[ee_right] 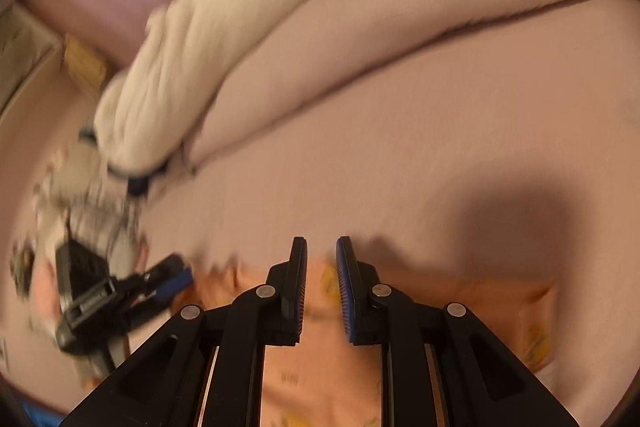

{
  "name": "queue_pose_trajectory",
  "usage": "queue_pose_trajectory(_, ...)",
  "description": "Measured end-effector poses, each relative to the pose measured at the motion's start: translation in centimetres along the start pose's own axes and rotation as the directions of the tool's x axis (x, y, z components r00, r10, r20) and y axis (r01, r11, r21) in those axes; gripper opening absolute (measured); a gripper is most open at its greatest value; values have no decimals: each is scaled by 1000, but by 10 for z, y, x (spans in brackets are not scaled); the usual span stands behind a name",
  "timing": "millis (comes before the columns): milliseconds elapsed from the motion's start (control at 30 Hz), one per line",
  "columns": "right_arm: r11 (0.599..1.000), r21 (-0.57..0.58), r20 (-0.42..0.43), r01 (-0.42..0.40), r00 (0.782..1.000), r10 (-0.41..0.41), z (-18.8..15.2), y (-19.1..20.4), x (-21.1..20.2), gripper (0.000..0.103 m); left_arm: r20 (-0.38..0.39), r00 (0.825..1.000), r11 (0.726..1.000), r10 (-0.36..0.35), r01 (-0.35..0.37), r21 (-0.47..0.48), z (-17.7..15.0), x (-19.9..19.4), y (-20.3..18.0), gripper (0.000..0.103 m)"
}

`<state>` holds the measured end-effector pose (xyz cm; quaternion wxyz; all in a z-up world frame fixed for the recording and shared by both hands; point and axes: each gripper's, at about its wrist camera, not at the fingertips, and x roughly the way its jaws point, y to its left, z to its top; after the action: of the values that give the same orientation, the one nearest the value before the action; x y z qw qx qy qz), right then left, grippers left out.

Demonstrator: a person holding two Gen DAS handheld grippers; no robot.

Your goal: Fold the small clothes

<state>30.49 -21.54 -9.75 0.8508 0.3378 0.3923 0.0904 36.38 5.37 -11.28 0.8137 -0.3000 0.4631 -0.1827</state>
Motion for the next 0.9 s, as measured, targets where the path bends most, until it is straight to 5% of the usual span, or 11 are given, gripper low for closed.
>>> queue_pose_trajectory(100, 999, 26, 40, -29, 999, 28, 2, -11, -26, 19, 19, 1000, 1000, 19, -19, -13, 6, -17, 8, 46)
queue_pose_trajectory(200, 990, -50, -84, -130, 988, 126, -16, -3, -39, 19, -4, 999, 998, 42, -42, 42, -1, -34, 11, 46)
queue_pose_trajectory(367, 972, -183, -303, -146, 949, 86, -62, 21, -20, 19, -83, 997, 994, 7, 2, 107, -27, -52, 24, 46)
queue_pose_trajectory(467, 977, -204, -354, -58, 935, -19, -70, 25, 10, 19, -185, 983, 986, 14, 17, 168, -41, -42, 21, 46)
queue_pose_trajectory(633, 951, -293, -177, 95, 973, -151, -46, 36, 20, 19, -184, 974, 957, 135, -80, 279, -38, -10, 9, 44)
queue_pose_trajectory(800, 919, -296, 43, 261, 965, -260, -5, 36, 13, 19, -36, 985, 972, 171, -163, 169, -5, 4, 11, 45)
queue_pose_trajectory(900, 930, -255, 102, 265, 964, -246, 9, 27, -8, 19, 8, 988, 984, 156, -156, 82, 7, -13, 17, 45)
